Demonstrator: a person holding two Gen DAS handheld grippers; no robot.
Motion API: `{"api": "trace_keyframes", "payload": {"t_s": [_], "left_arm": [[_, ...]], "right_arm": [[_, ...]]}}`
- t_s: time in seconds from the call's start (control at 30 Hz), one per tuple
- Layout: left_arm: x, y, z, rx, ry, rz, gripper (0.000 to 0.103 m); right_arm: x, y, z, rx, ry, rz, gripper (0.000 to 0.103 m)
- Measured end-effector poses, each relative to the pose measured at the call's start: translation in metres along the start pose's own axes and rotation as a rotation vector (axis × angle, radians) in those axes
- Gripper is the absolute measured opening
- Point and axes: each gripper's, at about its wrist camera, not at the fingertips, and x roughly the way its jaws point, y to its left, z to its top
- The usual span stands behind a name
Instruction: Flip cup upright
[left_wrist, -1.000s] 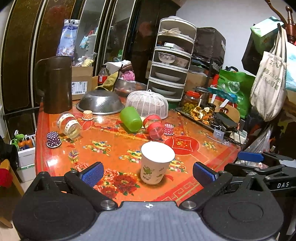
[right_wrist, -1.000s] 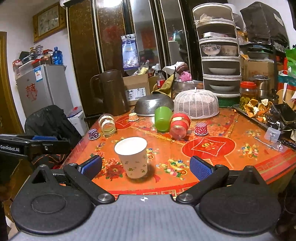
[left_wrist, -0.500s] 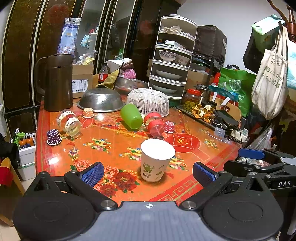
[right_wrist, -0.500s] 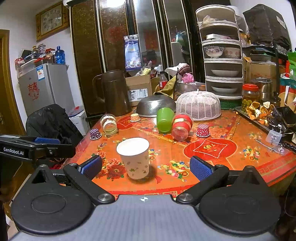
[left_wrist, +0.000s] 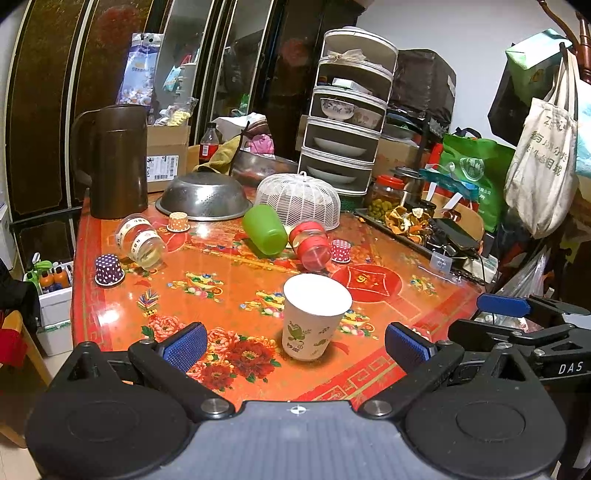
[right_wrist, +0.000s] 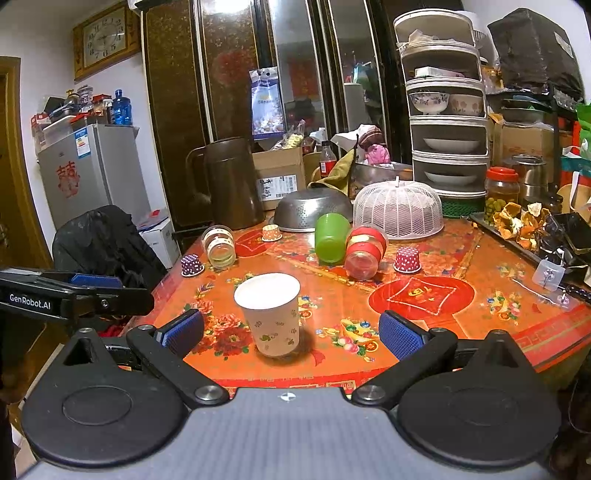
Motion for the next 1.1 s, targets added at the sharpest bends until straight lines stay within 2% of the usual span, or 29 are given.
{"api": "trace_keyframes", "payload": {"t_s": [1.1], "left_arm": [[0.0007, -0.0038, 0.0017, 0.006, 0.004, 0.0, 0.103]], "right_arm": [[-0.0028, 0.0013, 0.0016, -0.012, -0.003, 0.008, 0.102]]}}
